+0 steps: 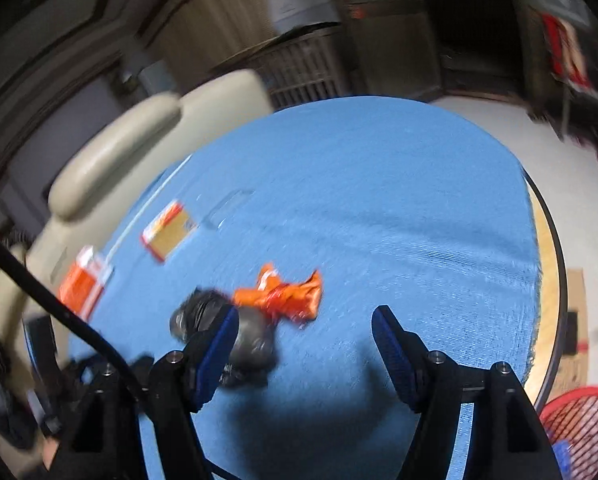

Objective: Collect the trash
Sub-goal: 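Close the left tool on the black plastic bag and lift it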

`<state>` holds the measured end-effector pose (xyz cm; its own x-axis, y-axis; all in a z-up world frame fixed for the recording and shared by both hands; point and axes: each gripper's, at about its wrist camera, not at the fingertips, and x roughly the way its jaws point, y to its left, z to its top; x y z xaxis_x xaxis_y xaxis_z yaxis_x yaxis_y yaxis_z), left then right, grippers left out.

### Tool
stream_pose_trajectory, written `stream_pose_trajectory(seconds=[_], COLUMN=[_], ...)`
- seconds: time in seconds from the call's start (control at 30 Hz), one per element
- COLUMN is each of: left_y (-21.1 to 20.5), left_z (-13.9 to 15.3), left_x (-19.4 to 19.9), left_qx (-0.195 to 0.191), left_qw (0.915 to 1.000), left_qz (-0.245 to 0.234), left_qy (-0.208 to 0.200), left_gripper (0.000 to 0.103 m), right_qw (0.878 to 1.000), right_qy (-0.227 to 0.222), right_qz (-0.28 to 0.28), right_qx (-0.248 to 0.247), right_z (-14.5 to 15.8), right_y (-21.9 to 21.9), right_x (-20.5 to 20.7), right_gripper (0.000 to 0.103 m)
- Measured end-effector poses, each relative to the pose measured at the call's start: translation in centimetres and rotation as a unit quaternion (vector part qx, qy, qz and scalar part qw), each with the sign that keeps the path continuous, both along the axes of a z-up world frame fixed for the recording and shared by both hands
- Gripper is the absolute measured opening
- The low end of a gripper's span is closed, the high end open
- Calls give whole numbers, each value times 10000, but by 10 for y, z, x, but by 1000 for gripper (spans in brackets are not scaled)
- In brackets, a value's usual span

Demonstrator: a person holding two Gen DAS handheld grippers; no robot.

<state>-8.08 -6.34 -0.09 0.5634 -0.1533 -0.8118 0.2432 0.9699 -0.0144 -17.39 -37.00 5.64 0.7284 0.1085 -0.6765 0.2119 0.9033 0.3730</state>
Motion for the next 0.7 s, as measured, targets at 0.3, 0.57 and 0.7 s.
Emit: stream_pose_trajectory(seconds=[0.3, 0.57, 0.7], left_y=[60, 54, 47], left_z=[4, 20, 32], left_x=[-7, -22, -28], left_qx=[-778, -626, -569], left_qw=[9862, 9880, 9893], left_qz=[1453, 1389, 1285], left_qy=[-129, -240, -390], left_gripper=[103, 103, 103], right_qw=[9793, 9924, 9835], right_qy=[-180, -242, -74], right_qz=[1699, 537, 1240], right_qx=[1089, 1082, 1319], right_z=[-21, -19, -29], right_y=[63, 19, 44], right_x=[11, 12, 24], right_gripper=[72, 73, 73])
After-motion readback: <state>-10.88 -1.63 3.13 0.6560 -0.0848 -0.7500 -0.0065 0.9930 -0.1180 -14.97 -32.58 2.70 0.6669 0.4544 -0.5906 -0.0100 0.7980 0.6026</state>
